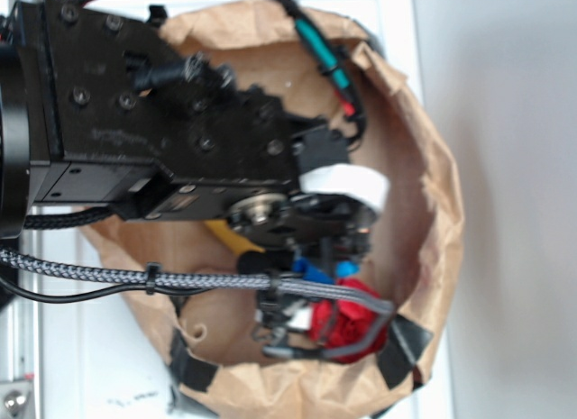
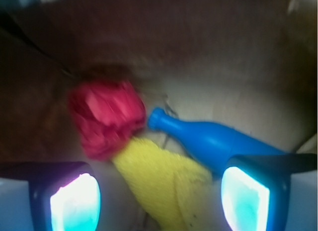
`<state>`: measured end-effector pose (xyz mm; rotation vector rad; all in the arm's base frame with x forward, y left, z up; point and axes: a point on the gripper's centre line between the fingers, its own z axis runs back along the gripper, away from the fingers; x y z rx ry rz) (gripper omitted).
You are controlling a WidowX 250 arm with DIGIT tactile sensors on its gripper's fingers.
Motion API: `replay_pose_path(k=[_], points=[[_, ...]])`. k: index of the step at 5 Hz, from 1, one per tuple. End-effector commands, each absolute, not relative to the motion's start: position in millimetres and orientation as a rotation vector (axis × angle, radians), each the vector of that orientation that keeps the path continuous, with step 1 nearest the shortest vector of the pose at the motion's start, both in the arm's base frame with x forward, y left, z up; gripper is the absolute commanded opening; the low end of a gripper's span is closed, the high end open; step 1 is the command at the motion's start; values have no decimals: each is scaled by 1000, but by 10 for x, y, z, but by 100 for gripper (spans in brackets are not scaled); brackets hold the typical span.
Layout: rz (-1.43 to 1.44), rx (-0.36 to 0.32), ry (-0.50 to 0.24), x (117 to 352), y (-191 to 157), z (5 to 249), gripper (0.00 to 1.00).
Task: Grab the red paper.
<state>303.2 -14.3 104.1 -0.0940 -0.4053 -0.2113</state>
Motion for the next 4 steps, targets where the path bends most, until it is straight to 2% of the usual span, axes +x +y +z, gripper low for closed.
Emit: replay_pose_path(k=[1, 2, 4], points=[[-222, -69, -510, 2970, -634, 985, 100], [-225, -131, -452, 3047, -863, 916, 100], [-154, -91, -504, 3271, -988, 834, 100]])
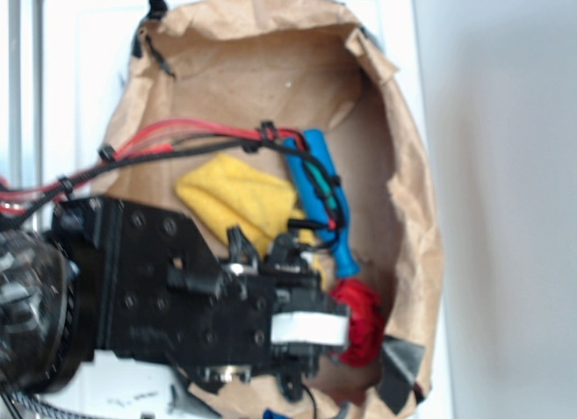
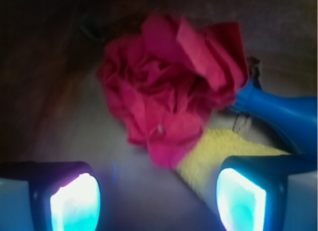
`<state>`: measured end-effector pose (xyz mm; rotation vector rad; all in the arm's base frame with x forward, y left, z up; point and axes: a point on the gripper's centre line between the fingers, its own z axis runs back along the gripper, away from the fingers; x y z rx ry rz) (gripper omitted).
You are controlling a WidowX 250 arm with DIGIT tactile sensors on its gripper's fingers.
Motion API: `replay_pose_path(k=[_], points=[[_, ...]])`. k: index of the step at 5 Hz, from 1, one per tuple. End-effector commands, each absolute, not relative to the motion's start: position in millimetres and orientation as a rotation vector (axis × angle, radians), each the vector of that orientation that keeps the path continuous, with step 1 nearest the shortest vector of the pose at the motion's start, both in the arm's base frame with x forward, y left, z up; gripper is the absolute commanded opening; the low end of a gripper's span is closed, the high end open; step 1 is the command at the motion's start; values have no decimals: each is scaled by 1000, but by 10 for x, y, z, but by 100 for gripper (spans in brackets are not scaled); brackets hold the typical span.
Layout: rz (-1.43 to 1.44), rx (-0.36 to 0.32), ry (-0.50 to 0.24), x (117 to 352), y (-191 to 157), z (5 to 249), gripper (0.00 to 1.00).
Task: Grab the red paper.
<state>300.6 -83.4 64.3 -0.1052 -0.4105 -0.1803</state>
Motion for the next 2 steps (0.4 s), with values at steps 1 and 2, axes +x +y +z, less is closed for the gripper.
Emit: replay_pose_path(k=[1, 2], points=[[-81, -67, -545, 3392, -928, 897, 100], [15, -30, -601, 3553, -827, 992, 100]])
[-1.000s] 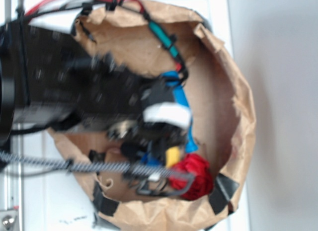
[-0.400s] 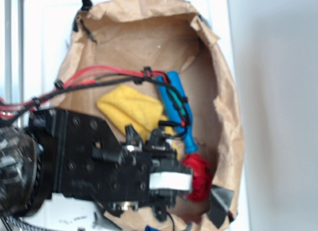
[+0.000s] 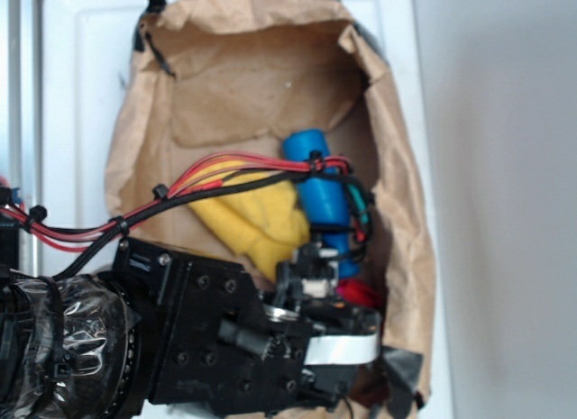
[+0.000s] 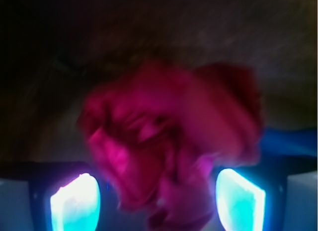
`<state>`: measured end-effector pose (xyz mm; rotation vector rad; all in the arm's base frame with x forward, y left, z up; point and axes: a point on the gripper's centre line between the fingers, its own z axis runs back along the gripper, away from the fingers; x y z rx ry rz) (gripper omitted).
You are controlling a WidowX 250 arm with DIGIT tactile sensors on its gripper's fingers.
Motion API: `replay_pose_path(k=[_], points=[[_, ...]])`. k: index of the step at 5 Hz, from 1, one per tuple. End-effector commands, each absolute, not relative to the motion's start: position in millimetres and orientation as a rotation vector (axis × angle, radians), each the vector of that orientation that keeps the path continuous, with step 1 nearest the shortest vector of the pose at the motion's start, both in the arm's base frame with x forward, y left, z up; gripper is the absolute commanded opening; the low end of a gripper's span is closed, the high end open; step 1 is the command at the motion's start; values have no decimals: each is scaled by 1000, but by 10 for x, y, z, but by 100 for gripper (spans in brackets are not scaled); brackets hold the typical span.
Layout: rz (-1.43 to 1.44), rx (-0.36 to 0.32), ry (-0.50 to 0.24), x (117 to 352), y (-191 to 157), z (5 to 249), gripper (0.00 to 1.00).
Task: Grab the red paper.
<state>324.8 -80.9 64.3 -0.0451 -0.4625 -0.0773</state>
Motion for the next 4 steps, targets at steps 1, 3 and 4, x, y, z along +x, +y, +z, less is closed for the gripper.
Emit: replay_pose_path(k=[1, 3, 4], points=[[69, -19, -598, 3679, -763, 1041, 100], [106, 44, -629, 3638, -744, 935, 0], [95, 49, -652, 3584, -715, 922, 0]])
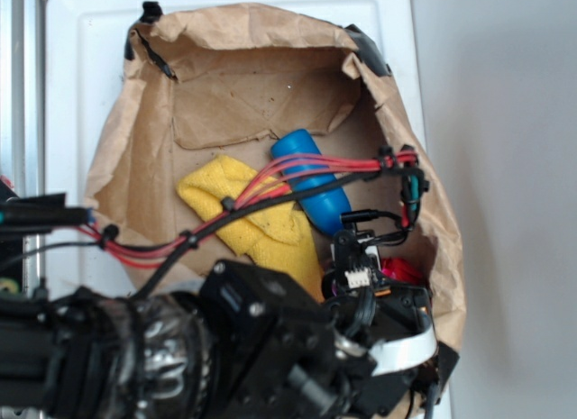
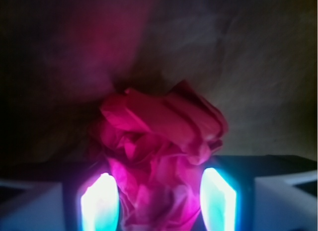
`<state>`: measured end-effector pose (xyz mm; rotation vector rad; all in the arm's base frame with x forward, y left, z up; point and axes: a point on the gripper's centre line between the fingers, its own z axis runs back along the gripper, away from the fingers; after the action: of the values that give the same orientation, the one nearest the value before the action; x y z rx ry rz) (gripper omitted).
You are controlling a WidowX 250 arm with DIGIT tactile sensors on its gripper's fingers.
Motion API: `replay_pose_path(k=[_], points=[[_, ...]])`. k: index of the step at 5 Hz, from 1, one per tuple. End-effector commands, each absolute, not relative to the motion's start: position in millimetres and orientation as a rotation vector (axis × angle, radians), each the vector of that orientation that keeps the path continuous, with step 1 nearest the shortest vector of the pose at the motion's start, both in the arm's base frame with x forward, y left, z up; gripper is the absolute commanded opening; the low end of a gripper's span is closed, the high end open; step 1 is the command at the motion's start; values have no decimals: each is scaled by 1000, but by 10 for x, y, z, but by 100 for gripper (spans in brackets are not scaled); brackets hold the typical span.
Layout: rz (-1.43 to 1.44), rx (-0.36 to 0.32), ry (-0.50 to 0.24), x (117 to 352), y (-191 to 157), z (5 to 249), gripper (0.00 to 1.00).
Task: Grab the red paper.
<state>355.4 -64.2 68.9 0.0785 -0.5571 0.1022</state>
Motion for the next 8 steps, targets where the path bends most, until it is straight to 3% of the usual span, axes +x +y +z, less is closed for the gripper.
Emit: replay_pose_path(k=[1, 2, 3, 4, 5, 6, 8], points=[[95, 41, -655, 3606, -690, 934, 0], [102, 42, -661, 3611, -668, 969, 0], [125, 19, -630, 3548, -522, 1269, 0], [177, -76, -477, 3695, -216, 1741, 0], [206, -143, -373, 3659, 161, 2186, 0], [149, -231, -276, 3580, 389, 2443, 0], [-61, -306, -362, 3064, 504, 2538, 0]])
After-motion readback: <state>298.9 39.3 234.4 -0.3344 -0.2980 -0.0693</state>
